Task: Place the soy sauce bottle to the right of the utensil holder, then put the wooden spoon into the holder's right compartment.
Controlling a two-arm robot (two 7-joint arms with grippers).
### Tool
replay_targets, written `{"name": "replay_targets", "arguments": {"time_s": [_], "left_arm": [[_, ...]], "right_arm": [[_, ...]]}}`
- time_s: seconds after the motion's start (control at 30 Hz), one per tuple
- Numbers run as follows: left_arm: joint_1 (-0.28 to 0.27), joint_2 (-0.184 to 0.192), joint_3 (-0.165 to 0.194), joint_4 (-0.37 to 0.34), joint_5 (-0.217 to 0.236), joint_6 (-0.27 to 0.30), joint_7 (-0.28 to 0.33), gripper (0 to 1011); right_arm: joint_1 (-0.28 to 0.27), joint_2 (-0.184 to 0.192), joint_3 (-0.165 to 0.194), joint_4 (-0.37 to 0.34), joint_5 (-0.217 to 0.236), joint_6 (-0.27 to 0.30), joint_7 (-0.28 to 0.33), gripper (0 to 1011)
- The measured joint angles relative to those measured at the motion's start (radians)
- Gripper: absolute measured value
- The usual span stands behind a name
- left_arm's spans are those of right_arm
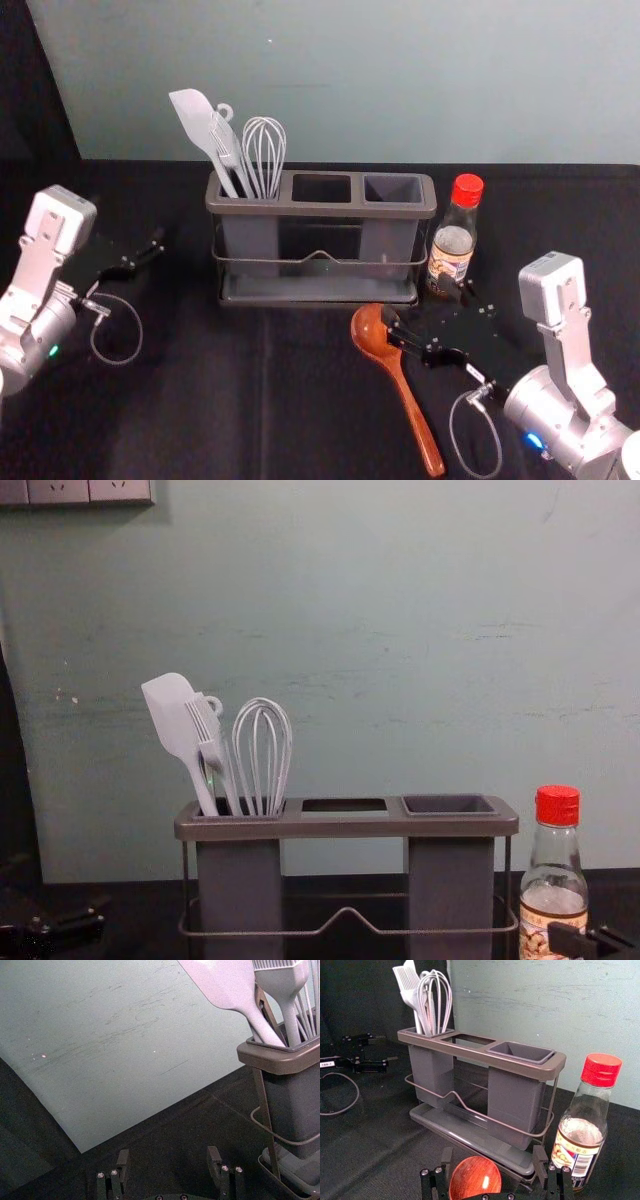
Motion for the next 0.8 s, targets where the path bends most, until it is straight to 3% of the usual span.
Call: {"name": "replay_targets", "arguments": {"time_s": [0.47, 0.57, 0.77, 0.8], "left_arm": [[0.000, 0.000, 0.000, 0.000, 0.000, 0.000, 0.000, 1000], [0.000, 0.000, 0.000, 0.000, 0.000, 0.000, 0.000, 1000], [0.000, 0.000, 0.000, 0.000, 0.000, 0.000, 0.000, 1000], [0.000, 0.000, 0.000, 0.000, 0.000, 0.000, 0.000, 1000]], "right_arm": [[0.004, -0.001, -0.002, -0.001, -0.005, 0.019, -0.001, 1002], [0.010, -0.001, -0.013, -0.017, -0.036, 0.082, -0.020, 1003], [0.025, -0.001, -0.019, -0.085, -0.060, 0.305, -0.037, 1002], [0.030, 0.001, -0.020, -0.106, -0.061, 0.367, -0.033, 1002]]}}
